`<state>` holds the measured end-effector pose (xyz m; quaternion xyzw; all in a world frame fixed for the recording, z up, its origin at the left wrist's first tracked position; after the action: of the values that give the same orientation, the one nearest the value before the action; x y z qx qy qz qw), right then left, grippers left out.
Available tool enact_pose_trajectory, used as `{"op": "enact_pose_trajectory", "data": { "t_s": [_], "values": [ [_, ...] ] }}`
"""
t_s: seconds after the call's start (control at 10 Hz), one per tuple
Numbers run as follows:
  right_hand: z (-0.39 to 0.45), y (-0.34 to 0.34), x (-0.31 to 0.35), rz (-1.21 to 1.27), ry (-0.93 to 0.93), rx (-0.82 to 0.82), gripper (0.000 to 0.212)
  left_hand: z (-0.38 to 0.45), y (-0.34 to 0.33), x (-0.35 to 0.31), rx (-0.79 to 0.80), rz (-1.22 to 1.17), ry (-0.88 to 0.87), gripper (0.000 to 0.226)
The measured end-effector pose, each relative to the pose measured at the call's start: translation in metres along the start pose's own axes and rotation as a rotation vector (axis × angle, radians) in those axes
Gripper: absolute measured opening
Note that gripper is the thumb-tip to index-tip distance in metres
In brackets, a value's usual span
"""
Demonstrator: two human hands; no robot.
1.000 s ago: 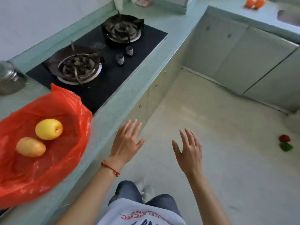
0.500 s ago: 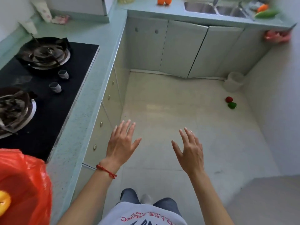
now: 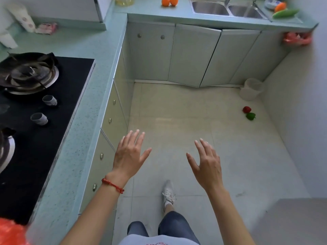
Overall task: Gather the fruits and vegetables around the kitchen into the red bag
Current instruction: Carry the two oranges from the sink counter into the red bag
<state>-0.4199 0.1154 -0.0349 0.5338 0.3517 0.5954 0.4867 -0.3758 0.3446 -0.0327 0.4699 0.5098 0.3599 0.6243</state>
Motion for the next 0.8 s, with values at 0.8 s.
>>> {"op": "enact_pose_trajectory", "data": {
  "t_s": [0.8],
  "values": [
    [0.419, -0.067, -0.05, 0.015, 0.079, -0.013, 0.054, 0.409, -0.021, 0.013, -0.002, 0.026, 0.005, 0.061]
  ]
}}
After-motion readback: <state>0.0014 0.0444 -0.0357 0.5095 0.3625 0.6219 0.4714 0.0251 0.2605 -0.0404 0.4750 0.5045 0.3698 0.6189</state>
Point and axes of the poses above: each hand's wrist, its own z-axis towards the middle knuckle, its own y-axis out of the back of the hand, x = y × z, the point moved 6 cm from there along z, towards the middle knuckle, and after that the axes turned 3 degrees about -z, right-handed, at the moved point
